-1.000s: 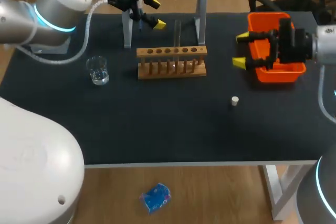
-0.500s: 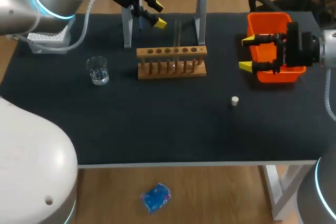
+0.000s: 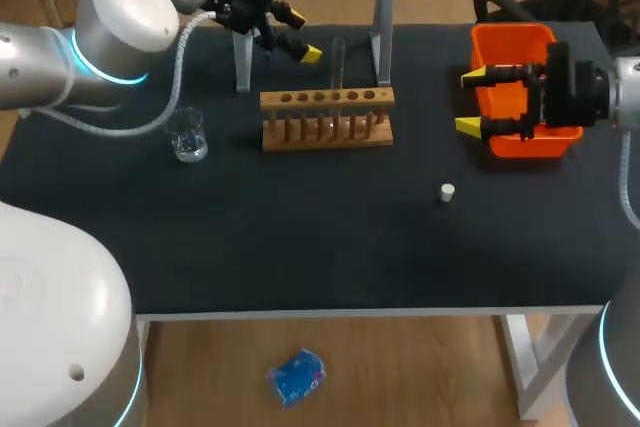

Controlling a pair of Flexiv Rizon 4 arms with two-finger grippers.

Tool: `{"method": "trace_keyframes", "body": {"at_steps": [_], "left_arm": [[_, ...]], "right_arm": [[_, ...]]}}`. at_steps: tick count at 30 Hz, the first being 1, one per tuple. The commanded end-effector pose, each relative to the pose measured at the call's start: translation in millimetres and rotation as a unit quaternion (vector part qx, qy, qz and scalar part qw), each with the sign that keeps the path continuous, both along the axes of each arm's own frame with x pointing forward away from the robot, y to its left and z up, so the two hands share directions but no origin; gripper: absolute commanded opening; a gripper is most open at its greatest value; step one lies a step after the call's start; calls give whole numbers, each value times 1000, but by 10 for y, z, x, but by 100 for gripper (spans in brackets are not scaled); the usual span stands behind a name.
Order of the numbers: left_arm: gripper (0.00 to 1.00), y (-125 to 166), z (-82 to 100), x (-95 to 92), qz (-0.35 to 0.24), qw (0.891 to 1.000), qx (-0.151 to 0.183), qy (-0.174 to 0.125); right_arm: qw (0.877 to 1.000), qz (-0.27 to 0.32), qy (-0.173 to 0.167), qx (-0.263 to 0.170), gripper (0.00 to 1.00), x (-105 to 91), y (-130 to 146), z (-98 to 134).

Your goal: Invert the test tube, pick up the pipette, mount the tip to pipette, aspirate from beaker and dispense into the tube, eject the tip, return the pipette, and cap with the stopper.

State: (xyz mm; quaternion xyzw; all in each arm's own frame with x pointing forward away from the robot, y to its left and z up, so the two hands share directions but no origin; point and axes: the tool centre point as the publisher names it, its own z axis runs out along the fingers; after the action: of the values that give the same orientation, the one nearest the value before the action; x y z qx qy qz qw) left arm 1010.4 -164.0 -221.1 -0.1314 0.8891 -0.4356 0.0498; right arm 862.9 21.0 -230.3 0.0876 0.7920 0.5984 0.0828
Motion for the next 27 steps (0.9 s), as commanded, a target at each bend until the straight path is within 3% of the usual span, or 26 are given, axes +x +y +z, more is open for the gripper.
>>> {"method": "trace_keyframes", "body": {"at_steps": [1,22,25,27], "left_arm": [[100,-88,-56,19,6,1000,-2,-8],[100,-139,-145,97,-3,1000,-6,-7],[100,-139,-145,97,-3,1000,-6,-7],[100,-139,-145,97,-3,1000,-6,-7]], "right_arm": [[1000,0,0,0,100,0,1,-5],[1000,0,0,0,100,0,1,-5],[1000,-12,17,0,100,-104,-56,-151],[999,-31,11,1,100,-178,-106,-225]]}}
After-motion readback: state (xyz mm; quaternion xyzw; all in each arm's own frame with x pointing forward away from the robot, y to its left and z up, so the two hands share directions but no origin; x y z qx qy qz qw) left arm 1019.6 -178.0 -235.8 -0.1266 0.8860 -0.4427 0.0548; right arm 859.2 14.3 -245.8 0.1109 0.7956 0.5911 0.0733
